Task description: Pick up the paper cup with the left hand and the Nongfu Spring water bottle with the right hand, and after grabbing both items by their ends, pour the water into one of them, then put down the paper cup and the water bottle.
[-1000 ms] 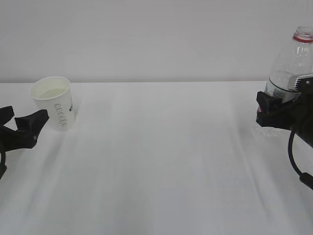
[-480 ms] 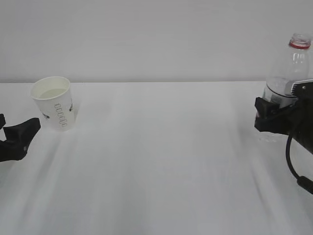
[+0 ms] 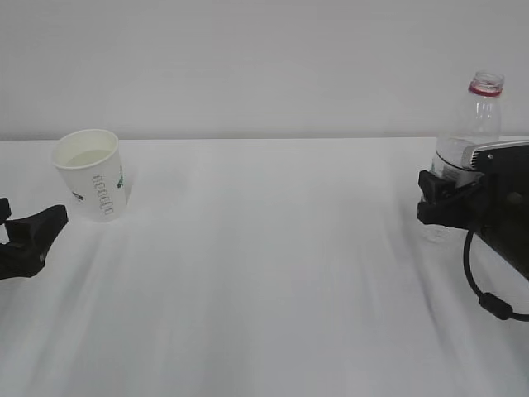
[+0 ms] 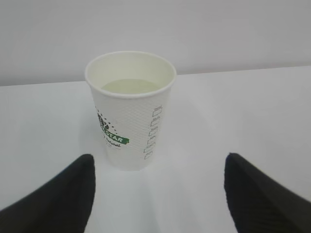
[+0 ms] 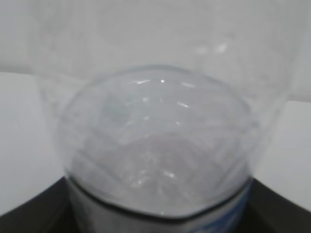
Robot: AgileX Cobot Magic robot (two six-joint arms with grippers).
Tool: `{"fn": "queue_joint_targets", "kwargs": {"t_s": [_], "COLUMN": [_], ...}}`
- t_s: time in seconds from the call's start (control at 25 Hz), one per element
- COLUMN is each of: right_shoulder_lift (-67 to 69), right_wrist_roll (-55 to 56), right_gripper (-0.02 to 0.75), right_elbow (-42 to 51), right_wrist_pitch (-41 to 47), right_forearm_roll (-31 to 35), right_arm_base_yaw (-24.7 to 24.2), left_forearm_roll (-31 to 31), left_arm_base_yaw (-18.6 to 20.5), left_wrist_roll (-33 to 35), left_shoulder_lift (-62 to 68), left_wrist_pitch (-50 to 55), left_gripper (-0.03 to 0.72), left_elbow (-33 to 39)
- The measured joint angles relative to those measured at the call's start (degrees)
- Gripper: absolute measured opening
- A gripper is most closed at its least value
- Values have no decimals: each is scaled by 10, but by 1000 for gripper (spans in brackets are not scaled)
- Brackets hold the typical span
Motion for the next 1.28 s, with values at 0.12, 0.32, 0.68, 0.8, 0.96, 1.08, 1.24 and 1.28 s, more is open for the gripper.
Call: {"fn": "queue_joint_targets", "kwargs": {"t_s": [0.12, 0.32, 0.68, 0.8, 0.96, 1.08, 1.24, 1.28], "right_shoulder_lift": [15, 36, 49, 49, 49, 48, 19, 8], "right_wrist_roll": [0, 0, 1, 2, 2, 2, 2, 2], "right_gripper": [479, 487, 666, 669, 668, 664, 661, 659], "right_elbow": [-9, -15, -15, -6, 12, 26, 47, 53], "right_wrist_pitch": [-1, -17, -27, -27, -27, -26, -24, -24], "right_forearm_roll": [0, 0, -43, -43, -39, -33, -29, -29], "right_arm_base_yaw": [0, 0, 0, 0, 0, 0, 0, 0], "left_forearm_roll": [0, 1, 2, 4, 5, 5, 6, 6], "left_arm_base_yaw": [0, 0, 0, 0, 0, 0, 0, 0], "left_wrist_roll": [0, 0, 0, 0, 0, 0, 0, 0], "left_shoulder_lift": [0, 0, 0, 0, 0, 0, 0, 0], "left_wrist_pitch": [0, 0, 0, 0, 0, 0, 0, 0], "left_gripper": [596, 591, 590, 590, 589, 589, 589, 589], "left_elbow": [0, 0, 0, 0, 0, 0, 0, 0]}}
